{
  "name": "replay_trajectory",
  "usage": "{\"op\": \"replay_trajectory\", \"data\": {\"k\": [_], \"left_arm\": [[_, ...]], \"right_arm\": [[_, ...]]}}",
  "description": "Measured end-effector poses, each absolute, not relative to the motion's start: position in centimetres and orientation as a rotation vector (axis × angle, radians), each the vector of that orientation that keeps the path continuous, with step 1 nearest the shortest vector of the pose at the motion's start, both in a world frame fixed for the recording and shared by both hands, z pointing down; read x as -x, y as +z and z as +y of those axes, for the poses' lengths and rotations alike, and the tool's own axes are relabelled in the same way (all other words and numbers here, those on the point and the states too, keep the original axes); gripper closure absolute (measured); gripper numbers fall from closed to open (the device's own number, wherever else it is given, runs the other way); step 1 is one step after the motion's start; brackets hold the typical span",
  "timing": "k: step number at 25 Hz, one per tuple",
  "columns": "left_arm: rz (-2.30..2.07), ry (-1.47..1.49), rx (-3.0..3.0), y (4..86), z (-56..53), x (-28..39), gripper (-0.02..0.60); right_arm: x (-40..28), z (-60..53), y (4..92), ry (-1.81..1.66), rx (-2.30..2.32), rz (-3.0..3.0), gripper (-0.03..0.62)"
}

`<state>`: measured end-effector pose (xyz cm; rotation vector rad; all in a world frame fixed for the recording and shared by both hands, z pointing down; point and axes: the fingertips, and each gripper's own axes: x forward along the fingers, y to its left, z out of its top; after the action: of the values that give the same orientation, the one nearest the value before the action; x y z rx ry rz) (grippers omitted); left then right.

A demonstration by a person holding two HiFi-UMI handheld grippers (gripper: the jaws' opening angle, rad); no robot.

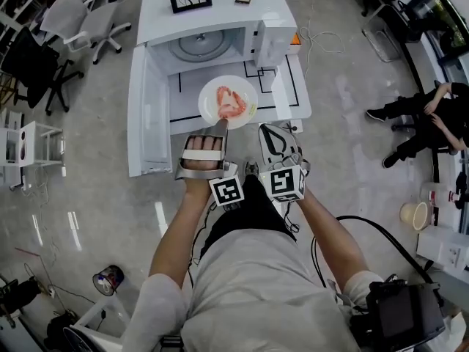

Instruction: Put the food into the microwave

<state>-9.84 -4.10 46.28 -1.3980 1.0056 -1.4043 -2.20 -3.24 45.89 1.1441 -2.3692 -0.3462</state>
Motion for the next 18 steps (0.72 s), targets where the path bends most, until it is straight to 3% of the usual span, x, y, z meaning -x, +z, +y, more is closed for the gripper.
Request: {"op": "replay_trajectory", "data": {"k": [18], "left_arm": [[1.111,-1.578,1.352,51.8,-16.8,12.2,0.560]], "right_arm": [[4.7,-16.7,50.9,-0.208,-0.983,-2.569,0.583]]}}
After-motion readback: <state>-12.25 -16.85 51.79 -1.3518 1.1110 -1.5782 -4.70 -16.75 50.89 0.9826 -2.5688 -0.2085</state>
